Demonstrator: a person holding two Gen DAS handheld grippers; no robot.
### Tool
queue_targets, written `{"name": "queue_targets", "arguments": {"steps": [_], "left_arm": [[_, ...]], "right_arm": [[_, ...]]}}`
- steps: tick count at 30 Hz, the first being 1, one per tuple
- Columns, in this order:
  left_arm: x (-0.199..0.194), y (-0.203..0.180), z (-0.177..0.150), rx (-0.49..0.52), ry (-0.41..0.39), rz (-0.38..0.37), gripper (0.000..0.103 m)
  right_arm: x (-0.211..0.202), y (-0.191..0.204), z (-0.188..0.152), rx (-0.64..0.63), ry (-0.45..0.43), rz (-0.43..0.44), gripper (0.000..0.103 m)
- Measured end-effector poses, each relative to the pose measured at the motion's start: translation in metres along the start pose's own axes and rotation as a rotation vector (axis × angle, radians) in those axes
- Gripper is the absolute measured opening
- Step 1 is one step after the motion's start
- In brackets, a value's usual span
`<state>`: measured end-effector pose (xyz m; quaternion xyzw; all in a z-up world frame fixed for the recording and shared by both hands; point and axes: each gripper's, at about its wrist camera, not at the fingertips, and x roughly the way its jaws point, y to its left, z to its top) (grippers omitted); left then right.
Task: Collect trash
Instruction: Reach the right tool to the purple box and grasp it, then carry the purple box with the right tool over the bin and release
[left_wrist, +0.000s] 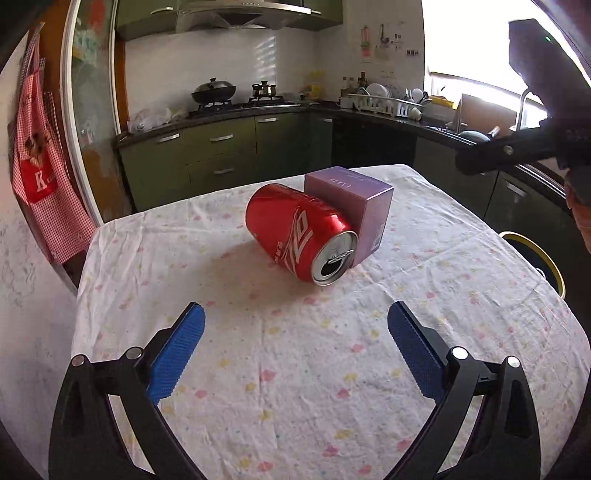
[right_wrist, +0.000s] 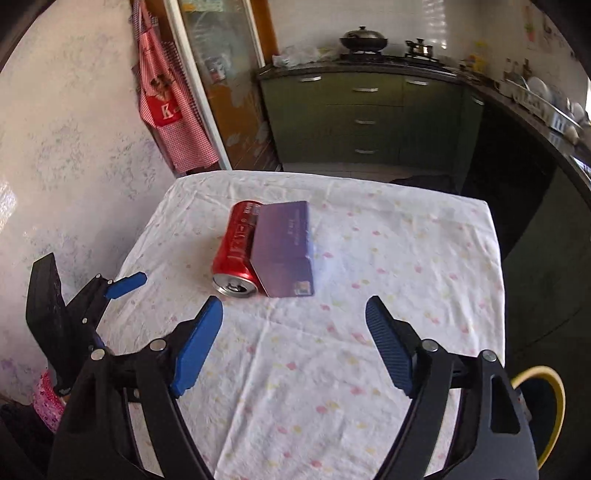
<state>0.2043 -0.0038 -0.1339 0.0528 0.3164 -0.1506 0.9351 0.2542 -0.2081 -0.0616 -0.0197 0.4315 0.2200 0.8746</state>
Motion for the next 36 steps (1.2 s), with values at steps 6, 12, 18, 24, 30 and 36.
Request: {"name": "queue_targets", "arguments": {"steps": [6,12,18,24,30,36], "left_arm": [[0.002,0.011,-0.002,-0.059,0.018,0.023,0.098],[0.011,0.025,-0.005,-0.141,0.065,0.021,0.098],[0.021,0.038,-0.011,-0.229,0.128,-0.018,0.098],[0.031,0.04,-0.016,-0.254,0.18,-0.027,0.098],[0.037,0.039,-0.017,-0.248,0.205,-0.018,0.098],[0.041,0.039,-0.017,-0.239,0.213,-0.015,0.098]], "right_arm": [[0.056,0.026,0.036,-0.076,0.088,-0.042,0.076],[0.087,0.022,0.038,-0.071,0.142,-0.106,0.075],[0.103,0.014,0.037,-0.035,0.157,-0.147,0.066],[0.113,0.011,0.036,-0.023,0.149,-0.109,0.061],[0.113,0.014,0.033,-0.039,0.14,-0.116,0.051],[0.067,0.011,0.017,-0.018,0.092,-0.118,0.051]]}}
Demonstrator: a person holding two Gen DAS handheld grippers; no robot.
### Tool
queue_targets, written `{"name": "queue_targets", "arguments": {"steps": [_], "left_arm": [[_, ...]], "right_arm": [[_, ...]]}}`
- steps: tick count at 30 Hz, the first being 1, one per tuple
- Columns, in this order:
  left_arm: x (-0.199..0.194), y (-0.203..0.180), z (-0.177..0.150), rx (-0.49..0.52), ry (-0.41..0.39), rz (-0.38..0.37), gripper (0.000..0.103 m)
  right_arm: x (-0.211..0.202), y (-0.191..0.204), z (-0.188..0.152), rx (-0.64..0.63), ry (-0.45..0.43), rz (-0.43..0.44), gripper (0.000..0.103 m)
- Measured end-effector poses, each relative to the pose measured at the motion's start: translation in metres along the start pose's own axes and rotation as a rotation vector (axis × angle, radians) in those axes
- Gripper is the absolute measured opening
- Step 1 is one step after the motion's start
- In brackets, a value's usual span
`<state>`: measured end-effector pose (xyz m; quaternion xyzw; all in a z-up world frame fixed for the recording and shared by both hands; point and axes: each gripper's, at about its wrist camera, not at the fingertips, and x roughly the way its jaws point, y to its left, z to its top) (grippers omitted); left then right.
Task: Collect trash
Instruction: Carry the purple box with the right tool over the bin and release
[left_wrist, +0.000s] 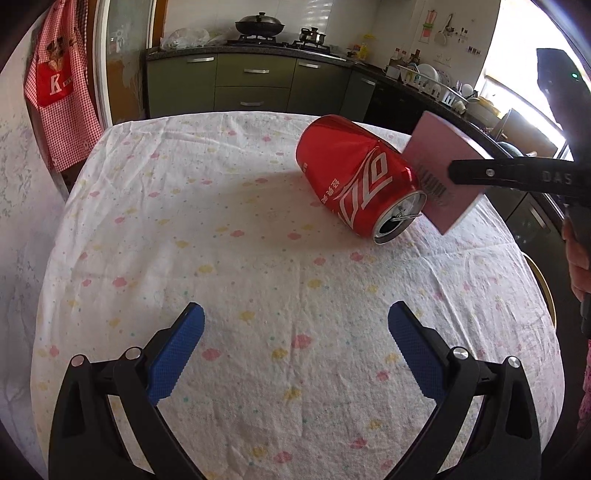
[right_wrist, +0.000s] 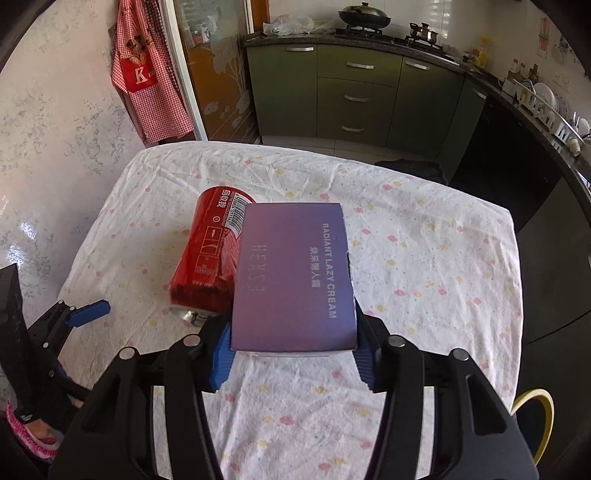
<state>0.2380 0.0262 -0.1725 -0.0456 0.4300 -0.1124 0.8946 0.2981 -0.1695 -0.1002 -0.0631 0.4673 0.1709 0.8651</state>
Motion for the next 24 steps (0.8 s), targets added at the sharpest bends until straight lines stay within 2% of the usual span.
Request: {"name": "queue_targets", "arguments": {"steps": [3,5,9,12,17,20,24], "left_arm": [[-0.002,-0.005,0.0,0.018,-0.011,-0.002,0.098],[-0.004,-0.008,-0.001,0.032,-0.02,0.005,0.098],[-0.004,-0.01,-0.001,0.041,-0.018,0.004,0.098],[0.0,-0.007,-0.001,0.028,0.004,-0.007,0.098],[0.002,-0.012,-0.003,0.048,0.016,-0.007,0.098],[0.005,-0.017,-0.003,0.072,0.031,-0.002,0.098],[0.008,-0.023,-0.002,0.099,0.045,0.035,0.098]], "right_arm": [[-0.039,-0.014,-0.02,0.036,-0.042,-0.025,0.051],[-0.071,-0.032,-0.039,0.08,-0.077,-0.072,0.051],[-0.133,-0.09,-0.086,0.219,-0.129,-0.217,0.051],[-0.162,-0.144,-0.13,0.357,-0.122,-0.342,0.051],[-0.159,-0.227,-0.198,0.564,-0.052,-0.446,0.051],[-0.146,-0.265,-0.225,0.653,-0.03,-0.442,0.051],[-0.13,-0.295,-0.239,0.679,-0.037,-0.387,0.055]]}}
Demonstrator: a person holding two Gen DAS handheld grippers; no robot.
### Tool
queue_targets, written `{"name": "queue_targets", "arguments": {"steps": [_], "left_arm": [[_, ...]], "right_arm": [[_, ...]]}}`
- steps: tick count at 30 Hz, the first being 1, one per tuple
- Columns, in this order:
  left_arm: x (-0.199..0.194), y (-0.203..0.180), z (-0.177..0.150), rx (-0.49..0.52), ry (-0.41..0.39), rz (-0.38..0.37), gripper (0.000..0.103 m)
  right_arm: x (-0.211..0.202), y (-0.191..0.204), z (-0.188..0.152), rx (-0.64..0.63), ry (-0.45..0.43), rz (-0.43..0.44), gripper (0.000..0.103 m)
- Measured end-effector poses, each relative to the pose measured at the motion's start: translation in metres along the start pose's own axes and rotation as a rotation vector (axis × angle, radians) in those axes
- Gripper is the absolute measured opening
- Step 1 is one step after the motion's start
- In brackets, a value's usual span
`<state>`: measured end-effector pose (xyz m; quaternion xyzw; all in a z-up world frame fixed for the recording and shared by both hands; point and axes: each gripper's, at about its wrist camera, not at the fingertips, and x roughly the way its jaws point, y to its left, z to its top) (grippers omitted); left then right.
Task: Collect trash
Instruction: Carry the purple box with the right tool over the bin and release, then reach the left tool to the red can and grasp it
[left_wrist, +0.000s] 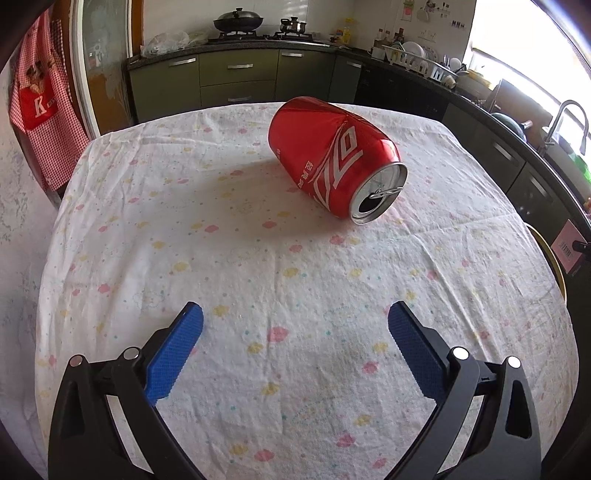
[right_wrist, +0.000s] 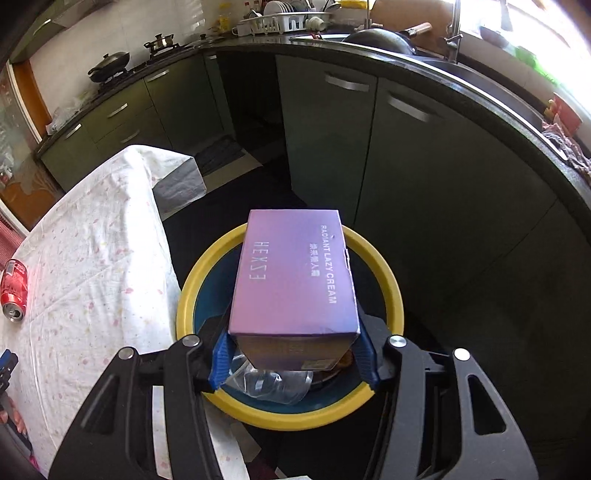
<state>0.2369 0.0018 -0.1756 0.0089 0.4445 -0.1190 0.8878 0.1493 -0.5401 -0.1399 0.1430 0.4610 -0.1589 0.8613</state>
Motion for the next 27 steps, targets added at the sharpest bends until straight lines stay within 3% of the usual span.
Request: {"name": "queue_targets", "arguments": {"steps": [2,5,8,14,18,21,24,27], "left_arm": [[0.002,-0.004,0.0,0.017,0.009,0.024,0.098],[0.005,-0.013,0.001,0.049,0.025,0.069,0.098],[0.007,-0.016,0.001,0.062,0.031,0.087,0.099],[0.006,-0.014,0.001,0.06,0.03,0.089,0.099],[-0.003,-0.017,0.004,0.039,-0.007,0.166,0.099],[-0.019,-0.028,0.024,-0.032,-0.046,0.137,0.099],[-0.027,-0.05,0.055,-0.041,-0.074,0.122,0.099],[-0.015,-0.059,0.09,-0.084,-0.031,0.096,0.099]], "right_arm": [[0.005,-0.008,0.005,0.015,-0.015,0.034,0.063],[-0.009,-0.015,0.011,-0.008,-0.114,0.017,0.065],[-0.024,-0.02,0.007,-0.01,-0.185,0.082,0.07],[-0.035,-0.014,-0.009,-0.076,-0.243,0.193,0.074],[-0.034,-0.006,-0.01,-0.123,-0.263,0.27,0.076],[-0.032,0.002,-0.008,-0.154,-0.261,0.306,0.076],[-0.028,0.004,-0.005,-0.166,-0.249,0.334,0.076],[-0.027,0.003,-0.003,-0.172,-0.242,0.338,0.076]]}}
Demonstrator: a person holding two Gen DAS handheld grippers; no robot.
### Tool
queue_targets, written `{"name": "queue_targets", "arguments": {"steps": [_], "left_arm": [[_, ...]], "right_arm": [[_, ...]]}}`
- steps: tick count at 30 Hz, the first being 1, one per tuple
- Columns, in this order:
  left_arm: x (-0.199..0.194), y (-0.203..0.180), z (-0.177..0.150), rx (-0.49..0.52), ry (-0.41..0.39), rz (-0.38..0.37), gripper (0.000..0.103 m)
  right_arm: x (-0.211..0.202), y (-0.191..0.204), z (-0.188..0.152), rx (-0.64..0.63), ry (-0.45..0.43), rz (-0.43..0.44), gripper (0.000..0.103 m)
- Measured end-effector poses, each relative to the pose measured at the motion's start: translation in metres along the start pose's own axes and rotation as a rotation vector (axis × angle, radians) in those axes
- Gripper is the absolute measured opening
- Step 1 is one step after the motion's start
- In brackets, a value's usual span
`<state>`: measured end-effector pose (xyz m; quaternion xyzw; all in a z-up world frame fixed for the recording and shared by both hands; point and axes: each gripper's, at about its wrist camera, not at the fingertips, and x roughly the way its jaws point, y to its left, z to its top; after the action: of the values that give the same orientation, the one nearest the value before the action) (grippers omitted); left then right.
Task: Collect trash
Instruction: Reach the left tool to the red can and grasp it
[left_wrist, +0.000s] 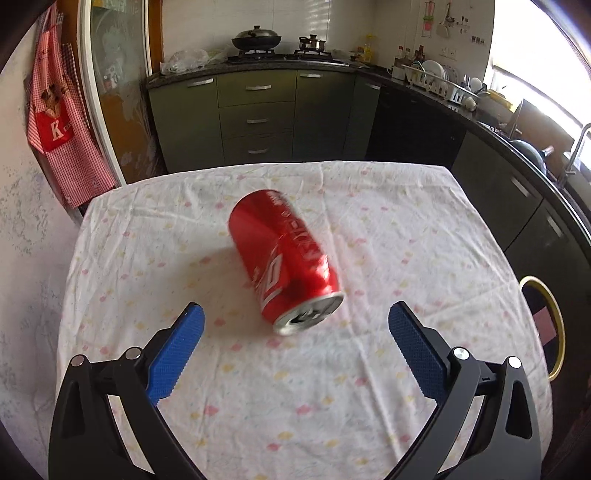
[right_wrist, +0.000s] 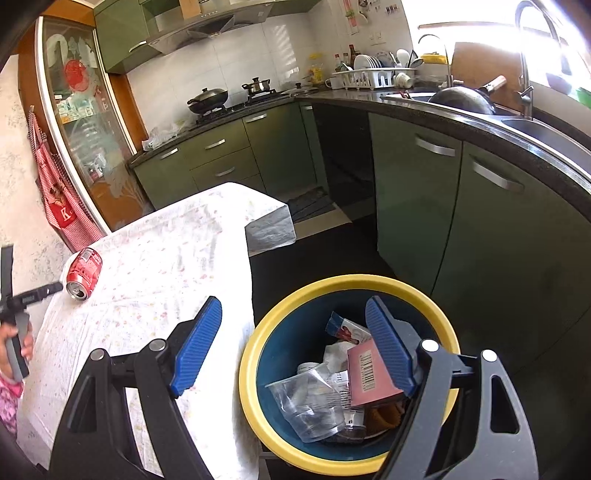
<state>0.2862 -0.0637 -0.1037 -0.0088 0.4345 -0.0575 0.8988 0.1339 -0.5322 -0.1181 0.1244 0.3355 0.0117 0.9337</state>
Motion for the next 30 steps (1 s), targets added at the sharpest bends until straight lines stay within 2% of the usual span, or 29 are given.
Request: {"name": "queue_targets", "arguments": {"steps": [3,5,7,9,11,14,19,24,30], "left_arm": [[0.022,-0.002,0.034,-0.074,0.097,0.049,0.099],[0.035,-0.002,0.055,-0.088,0.153,0.081,0.096],[0.047,-0.005,0.071,-0.077,0.204,0.114,0.09],[0.063,-0.005,0.081,-0.09,0.283,0.131,0.076],[0.075,-0.006,0.086,-0.111,0.354,0.153,0.073],[0.086,-0.011,0.087,-0.12,0.419,0.191,0.071],[0.101,-0.008,0.083,-0.161,0.524,0.242,0.056],[0.107,-0.009,0.084,-0.142,0.55,0.276,0.041],[0.099,-0.011,0.078,-0.087,0.532,0.267,0.04]], "right_arm": [[-0.001,-0.002,0.0,-0.006,0.006,-0.006,0.076],[0.0,-0.004,-0.001,-0.007,0.016,-0.008,0.076],[0.002,-0.004,-0.003,-0.012,0.029,-0.008,0.076],[0.004,-0.004,-0.004,-0.016,0.04,-0.01,0.076],[0.007,-0.003,-0.004,-0.02,0.052,-0.006,0.076],[0.011,-0.002,-0.003,-0.029,0.06,0.005,0.076],[0.01,0.002,-0.005,-0.053,0.073,0.026,0.076],[0.005,-0.004,-0.007,-0.052,0.082,0.021,0.076],[0.0,-0.01,-0.01,-0.042,0.088,0.024,0.076]]}}
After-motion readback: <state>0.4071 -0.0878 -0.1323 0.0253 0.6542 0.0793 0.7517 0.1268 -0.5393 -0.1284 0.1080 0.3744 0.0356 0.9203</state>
